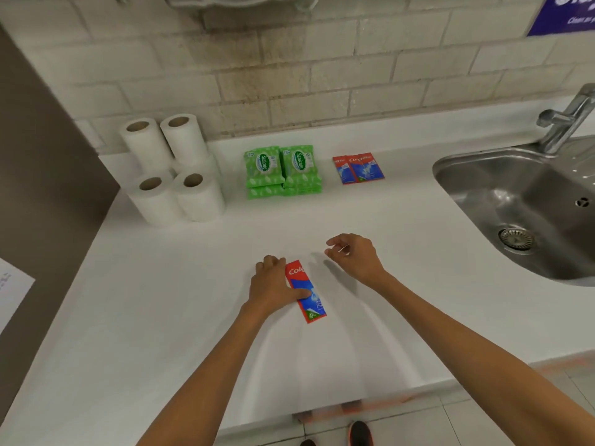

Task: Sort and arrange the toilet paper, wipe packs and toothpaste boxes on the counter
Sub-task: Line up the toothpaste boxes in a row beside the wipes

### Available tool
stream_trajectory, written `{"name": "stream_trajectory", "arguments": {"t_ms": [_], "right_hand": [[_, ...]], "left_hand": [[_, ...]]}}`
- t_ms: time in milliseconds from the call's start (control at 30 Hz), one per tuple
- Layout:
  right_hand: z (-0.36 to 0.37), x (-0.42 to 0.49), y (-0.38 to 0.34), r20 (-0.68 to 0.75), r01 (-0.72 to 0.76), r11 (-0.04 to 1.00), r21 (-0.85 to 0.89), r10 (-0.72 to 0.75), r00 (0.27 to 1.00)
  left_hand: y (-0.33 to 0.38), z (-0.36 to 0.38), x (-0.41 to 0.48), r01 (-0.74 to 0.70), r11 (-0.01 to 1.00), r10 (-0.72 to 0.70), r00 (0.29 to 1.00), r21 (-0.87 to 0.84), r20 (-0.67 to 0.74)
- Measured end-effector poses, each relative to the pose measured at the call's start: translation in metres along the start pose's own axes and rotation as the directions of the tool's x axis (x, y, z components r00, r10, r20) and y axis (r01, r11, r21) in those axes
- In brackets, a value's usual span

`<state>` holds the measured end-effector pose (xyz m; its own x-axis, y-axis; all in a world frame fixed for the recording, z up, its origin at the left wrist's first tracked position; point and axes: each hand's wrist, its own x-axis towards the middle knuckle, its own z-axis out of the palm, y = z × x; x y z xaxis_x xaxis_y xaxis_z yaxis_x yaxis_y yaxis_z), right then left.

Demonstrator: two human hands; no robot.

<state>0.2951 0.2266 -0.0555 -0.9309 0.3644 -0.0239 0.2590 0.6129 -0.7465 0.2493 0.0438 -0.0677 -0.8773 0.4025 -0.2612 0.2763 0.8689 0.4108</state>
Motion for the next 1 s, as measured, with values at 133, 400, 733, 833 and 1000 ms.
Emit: {"name": "stream_trajectory", "arguments": {"t_ms": [133,400,733,833,1000], "right_hand": [[-0.004,-0.011,0.005,-0.026,-0.023,1.000,-0.016,0.023,0.999],[-0.010,-0.022,0.015,-0.049,-0.070,0.997,-0.029,0.069,0.996],[-0.009,-0.024,0.012,-0.045,-0.077,0.996,-0.034,0.076,0.996],[-0.011,-0.023,0.010,-0.044,-0.066,0.997,-0.041,0.064,0.997],[-0.011,-0.022,0.008,-0.024,-0.067,0.997,-0.044,0.066,0.998]], "left_hand": [[-0.004,-0.001,0.004,-0.040,0.999,0.040,0.999,0.021,-0.003],[-0.002,-0.006,0.016,-0.068,0.996,0.065,0.996,0.053,0.058],[0.000,-0.008,0.019,-0.089,0.991,0.078,0.991,0.103,0.109],[0.001,-0.008,0.020,-0.113,0.985,0.098,0.988,0.132,0.116],[-0.001,-0.007,0.020,-0.122,0.987,0.111,0.987,0.100,0.113]]}}
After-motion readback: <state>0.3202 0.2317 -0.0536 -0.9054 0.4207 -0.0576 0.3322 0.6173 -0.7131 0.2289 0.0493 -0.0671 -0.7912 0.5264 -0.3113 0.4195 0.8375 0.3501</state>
